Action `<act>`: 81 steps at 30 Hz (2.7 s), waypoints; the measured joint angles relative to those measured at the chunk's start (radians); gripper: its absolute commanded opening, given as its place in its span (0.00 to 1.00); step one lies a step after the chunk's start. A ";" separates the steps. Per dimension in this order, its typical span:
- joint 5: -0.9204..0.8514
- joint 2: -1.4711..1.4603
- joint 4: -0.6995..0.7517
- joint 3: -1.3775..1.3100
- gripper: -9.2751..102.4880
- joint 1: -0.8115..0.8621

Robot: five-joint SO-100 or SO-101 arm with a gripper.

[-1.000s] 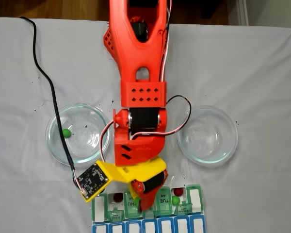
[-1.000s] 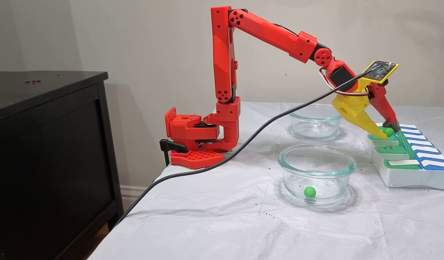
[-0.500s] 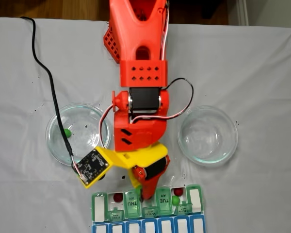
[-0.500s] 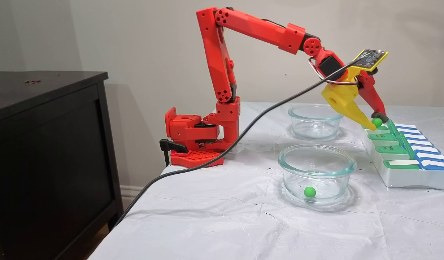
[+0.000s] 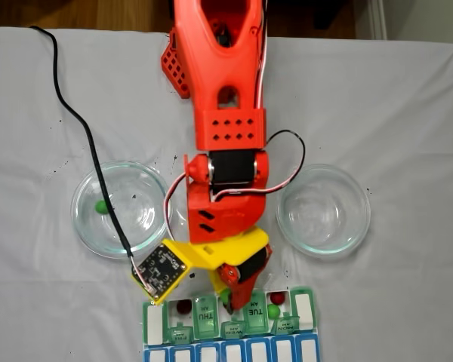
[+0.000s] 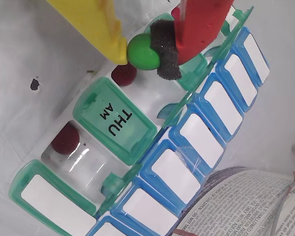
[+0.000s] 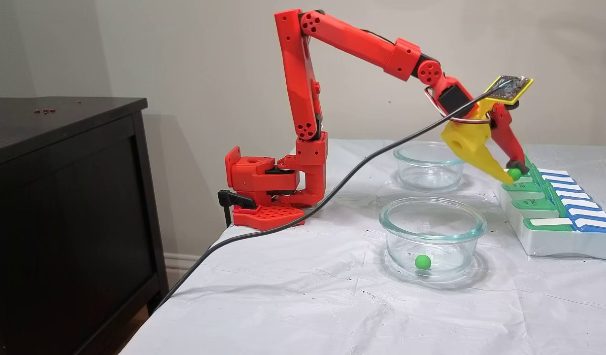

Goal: Sort medicines into box.

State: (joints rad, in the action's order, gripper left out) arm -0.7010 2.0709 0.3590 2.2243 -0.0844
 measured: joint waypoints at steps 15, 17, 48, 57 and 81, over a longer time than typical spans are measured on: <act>-0.002 -0.137 -0.143 -0.002 0.08 0.000; 0.011 -0.141 -0.161 -0.003 0.08 0.000; -0.183 0.009 0.474 -0.233 0.08 0.161; -0.044 0.120 0.693 -0.264 0.08 0.380; -0.245 -0.060 0.632 -0.144 0.27 0.664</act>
State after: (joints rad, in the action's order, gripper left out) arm -0.9465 2.0110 0.9910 2.0801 0.5798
